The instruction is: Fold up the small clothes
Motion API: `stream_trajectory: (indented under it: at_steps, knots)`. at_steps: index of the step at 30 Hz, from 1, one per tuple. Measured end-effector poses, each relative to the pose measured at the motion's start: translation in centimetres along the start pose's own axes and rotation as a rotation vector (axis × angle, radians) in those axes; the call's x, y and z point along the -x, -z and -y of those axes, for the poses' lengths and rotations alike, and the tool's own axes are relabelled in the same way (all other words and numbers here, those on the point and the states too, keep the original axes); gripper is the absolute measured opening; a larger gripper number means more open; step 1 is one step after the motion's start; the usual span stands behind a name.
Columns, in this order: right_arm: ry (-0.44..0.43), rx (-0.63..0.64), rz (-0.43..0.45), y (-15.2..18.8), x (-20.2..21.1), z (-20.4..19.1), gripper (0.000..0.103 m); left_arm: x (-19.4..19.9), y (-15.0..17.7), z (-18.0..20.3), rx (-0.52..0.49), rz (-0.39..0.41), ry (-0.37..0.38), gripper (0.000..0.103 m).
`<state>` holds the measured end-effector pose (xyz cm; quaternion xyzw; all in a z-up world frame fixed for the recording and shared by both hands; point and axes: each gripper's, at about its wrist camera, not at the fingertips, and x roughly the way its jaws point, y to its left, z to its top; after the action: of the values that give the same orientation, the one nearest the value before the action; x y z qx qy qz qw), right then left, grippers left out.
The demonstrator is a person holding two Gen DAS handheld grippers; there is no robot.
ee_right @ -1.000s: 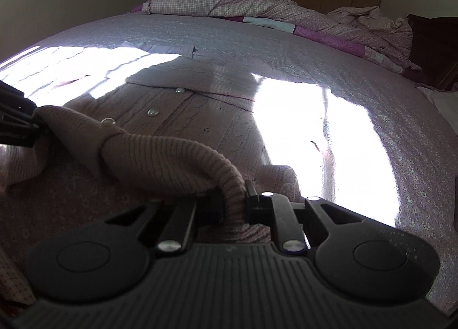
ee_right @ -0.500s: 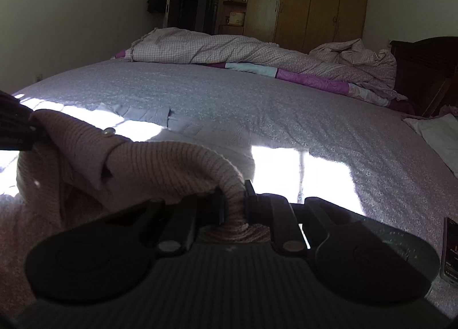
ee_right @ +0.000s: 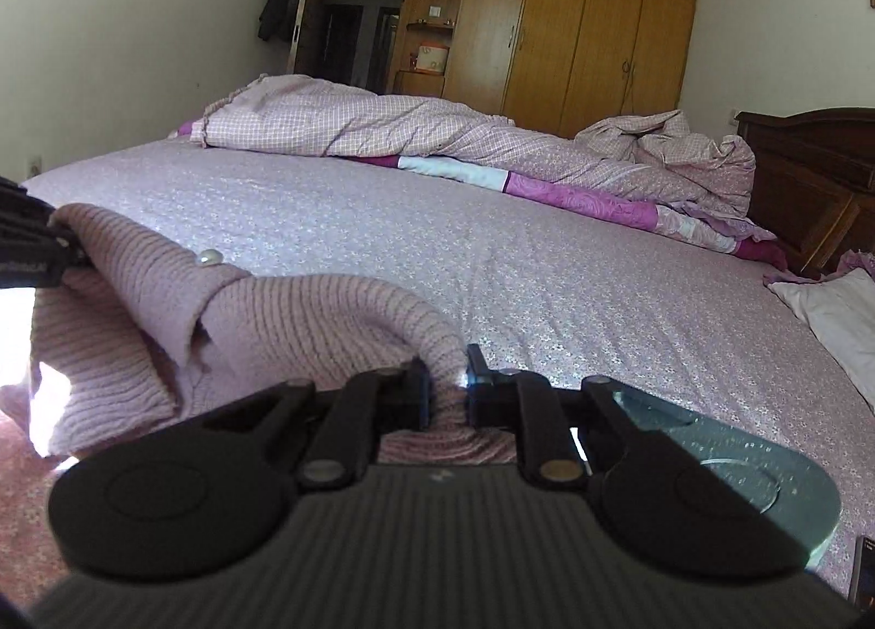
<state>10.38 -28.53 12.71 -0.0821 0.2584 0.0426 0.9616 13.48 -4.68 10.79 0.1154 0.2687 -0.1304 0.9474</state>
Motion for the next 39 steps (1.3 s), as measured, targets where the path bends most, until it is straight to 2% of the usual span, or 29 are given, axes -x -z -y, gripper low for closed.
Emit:
stream_trajectory:
  at_steps: [5, 10, 11, 13, 16, 19, 23, 24, 29, 32, 39]
  knots:
    - [-0.004, -0.006, -0.109, 1.2, -4.8, -0.3, 0.015, -6.4, 1.0, -0.6, 0.025, -0.107, 0.01, 0.013]
    - [0.004, 0.0, -0.218, 3.2, -8.4, -1.1, 0.017, -9.6, 2.9, -0.8, 0.053, -0.166, 0.012, 0.015]
    - [0.001, 0.003, -0.24, 3.6, -8.9, -1.2, 0.017, -9.8, 3.1, -1.1, 0.053, -0.163, 0.014, 0.016]
    - [0.015, 0.009, -0.236, 4.3, -9.5, -1.5, 0.018, -9.7, 3.2, -1.2, 0.041, -0.158, 0.008, 0.027]
    - [0.014, 0.005, -0.231, 4.2, -9.3, -1.4, 0.019, -7.9, 3.0, -1.6, 0.056, -0.159, 0.038, 0.037]
    - [-0.002, -0.039, -0.237, 3.7, -8.4, -0.6, 0.026, -4.9, 2.9, -2.1, 0.094, -0.144, 0.064, 0.049]
    - [-0.033, -0.117, -0.199, 3.5, -5.8, 1.2, 0.043, -1.5, 3.2, -2.8, 0.114, -0.127, 0.102, 0.051]
    - [-0.027, -0.127, -0.188, 3.6, -5.0, 1.5, 0.044, -0.7, 3.4, -2.8, 0.112, -0.122, 0.11, 0.052]
    - [-0.026, -0.153, -0.153, 4.4, -1.6, 2.5, 0.044, 2.3, 4.9, -2.2, 0.107, -0.135, 0.142, 0.052]
    - [-0.03, -0.161, -0.131, 5.1, 0.2, 2.6, 0.044, 3.2, 6.1, -1.4, 0.072, -0.145, 0.166, 0.053]
    - [-0.105, -0.136, -0.133, 6.5, 1.7, 1.6, 0.044, 2.7, 8.2, 0.9, 0.014, -0.177, 0.175, 0.054]
